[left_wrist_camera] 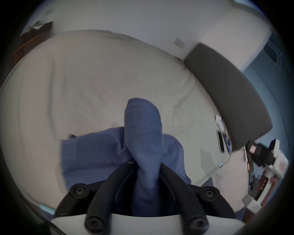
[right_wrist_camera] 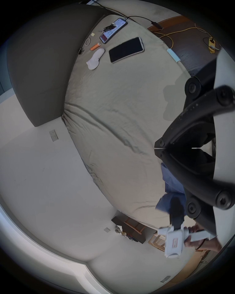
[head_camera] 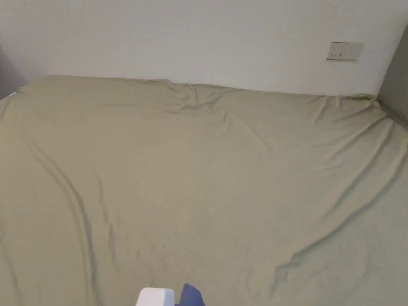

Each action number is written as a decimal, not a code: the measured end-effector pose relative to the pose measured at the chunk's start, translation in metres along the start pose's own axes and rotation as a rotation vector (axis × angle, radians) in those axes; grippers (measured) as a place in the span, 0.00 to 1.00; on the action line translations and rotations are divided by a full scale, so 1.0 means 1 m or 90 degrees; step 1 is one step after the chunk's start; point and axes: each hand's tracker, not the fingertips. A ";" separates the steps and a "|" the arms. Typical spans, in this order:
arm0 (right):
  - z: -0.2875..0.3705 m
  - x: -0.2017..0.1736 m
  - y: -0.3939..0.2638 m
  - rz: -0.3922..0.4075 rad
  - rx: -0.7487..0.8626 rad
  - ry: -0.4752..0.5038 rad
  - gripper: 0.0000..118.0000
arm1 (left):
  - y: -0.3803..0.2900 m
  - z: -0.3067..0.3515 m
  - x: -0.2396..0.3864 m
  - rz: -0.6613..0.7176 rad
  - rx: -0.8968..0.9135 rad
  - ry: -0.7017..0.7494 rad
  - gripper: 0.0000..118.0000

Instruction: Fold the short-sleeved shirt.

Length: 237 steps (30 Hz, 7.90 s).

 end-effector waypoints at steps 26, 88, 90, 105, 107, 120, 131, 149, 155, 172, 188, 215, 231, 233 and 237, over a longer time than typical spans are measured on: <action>-0.015 0.004 -0.011 -0.028 -0.045 0.005 0.01 | -0.030 -0.069 0.029 0.066 -0.105 -0.121 0.00; -0.142 -0.100 -0.035 0.066 -0.225 0.171 0.01 | 0.009 0.150 -0.275 0.207 0.019 0.169 0.20; -0.142 -0.094 -0.031 0.062 -0.227 0.157 0.01 | 0.015 0.169 -0.288 0.214 0.028 0.215 0.20; -0.117 -0.080 0.001 0.069 -0.154 0.067 0.01 | 0.038 0.191 -0.372 0.234 -0.009 0.444 0.28; -0.115 -0.083 -0.001 0.071 -0.150 0.076 0.01 | 0.030 0.182 -0.375 0.218 -0.012 0.515 0.55; -0.096 -0.087 0.019 0.126 -0.090 0.088 0.01 | 0.007 0.285 -0.284 0.174 0.262 0.497 0.00; -0.019 -0.087 0.088 0.270 0.286 0.008 0.01 | 0.046 0.287 -0.061 -0.088 0.678 0.329 0.00; -0.015 -0.069 0.059 0.289 0.336 -0.124 0.01 | 0.049 0.152 0.013 -0.129 0.608 0.320 0.00; -0.017 -0.071 0.066 0.285 0.350 -0.124 0.67 | 0.052 0.159 0.009 -0.137 0.578 0.255 0.65; -0.021 -0.071 0.067 0.291 0.371 -0.117 1.00 | 0.042 0.175 0.023 -0.175 0.606 0.293 1.00; -0.019 -0.079 0.065 0.306 0.366 -0.107 1.00 | 0.028 0.189 0.048 -0.196 0.601 0.262 1.00; -0.019 -0.085 0.059 0.325 0.354 -0.096 1.00 | 0.031 0.199 0.037 -0.151 0.602 0.294 1.00; -0.019 -0.083 0.059 0.313 0.350 -0.102 1.00 | 0.031 0.195 0.038 -0.154 0.590 0.289 1.00; -0.020 -0.083 0.060 0.312 0.349 -0.102 1.00 | 0.031 0.194 0.038 -0.156 0.589 0.290 1.00; -0.021 -0.083 0.060 0.315 0.347 -0.104 1.00 | 0.032 0.191 0.038 -0.163 0.580 0.293 1.00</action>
